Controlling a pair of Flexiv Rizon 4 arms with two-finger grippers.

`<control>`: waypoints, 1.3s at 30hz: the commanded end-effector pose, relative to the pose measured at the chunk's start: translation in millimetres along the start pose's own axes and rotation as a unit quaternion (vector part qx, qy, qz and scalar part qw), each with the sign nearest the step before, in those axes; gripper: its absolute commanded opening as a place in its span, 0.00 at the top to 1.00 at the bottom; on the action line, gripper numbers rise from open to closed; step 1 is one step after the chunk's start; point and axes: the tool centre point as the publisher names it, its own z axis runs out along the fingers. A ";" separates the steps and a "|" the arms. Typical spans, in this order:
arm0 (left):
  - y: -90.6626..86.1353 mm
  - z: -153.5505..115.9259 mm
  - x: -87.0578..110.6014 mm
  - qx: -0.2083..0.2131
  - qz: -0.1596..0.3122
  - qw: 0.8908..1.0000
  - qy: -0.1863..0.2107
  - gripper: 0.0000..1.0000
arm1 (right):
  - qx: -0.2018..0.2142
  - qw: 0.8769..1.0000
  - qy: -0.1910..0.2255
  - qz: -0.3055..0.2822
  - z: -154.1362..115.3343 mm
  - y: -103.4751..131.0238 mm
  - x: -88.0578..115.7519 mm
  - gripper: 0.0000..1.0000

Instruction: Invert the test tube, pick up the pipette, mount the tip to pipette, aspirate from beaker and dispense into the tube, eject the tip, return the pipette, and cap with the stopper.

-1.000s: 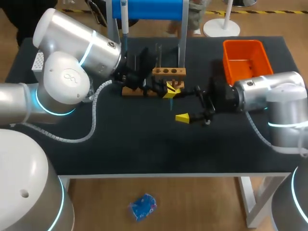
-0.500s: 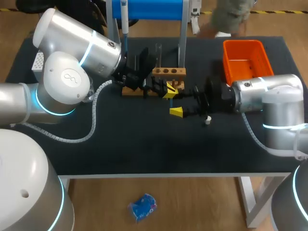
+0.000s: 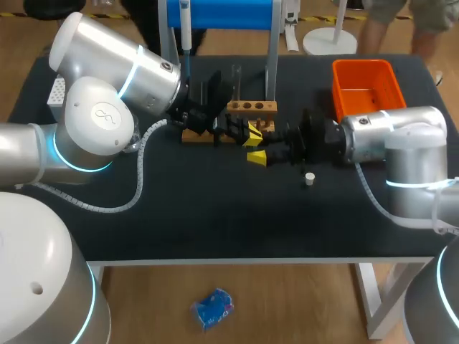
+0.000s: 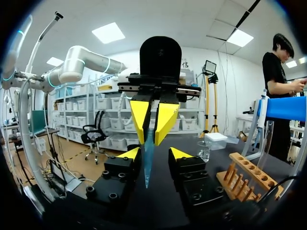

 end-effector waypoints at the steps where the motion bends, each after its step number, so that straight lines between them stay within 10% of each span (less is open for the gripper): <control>1: 0.6 0.1 0.0 0.001 0.000 1.000 0.000 1.00 | 0.000 1.000 0.000 -0.002 1.3 1.2 -1.0 0.65; 7: 0.6 0.1 0.0 0.001 0.000 1.000 0.000 1.00 | -0.003 1.000 0.002 -0.002 1.5 2.1 -1.6 0.69; 13: 0.6 0.1 0.0 0.001 0.000 1.000 0.000 1.00 | -0.004 1.000 0.001 -0.001 1.6 2.2 -2.0 0.94; 35: 0.6 0.1 0.0 0.001 0.000 1.000 0.000 1.00 | -0.004 1.000 0.009 0.005 4.6 2.0 -2.8 1.00; 36: 0.7 0.2 -0.1 0.002 0.000 1.000 0.001 0.86 | -0.004 1.000 0.008 0.005 4.5 1.7 -2.5 1.00; 37: 0.5 -0.1 -0.4 0.006 0.000 1.000 -0.002 0.00 | -0.003 1.000 0.008 0.005 4.3 1.3 -2.2 1.00; 39: -1.6 -2.6 -0.8 0.012 0.002 1.000 -0.010 0.00 | -0.002 1.000 0.008 0.006 3.7 0.6 -1.8 1.00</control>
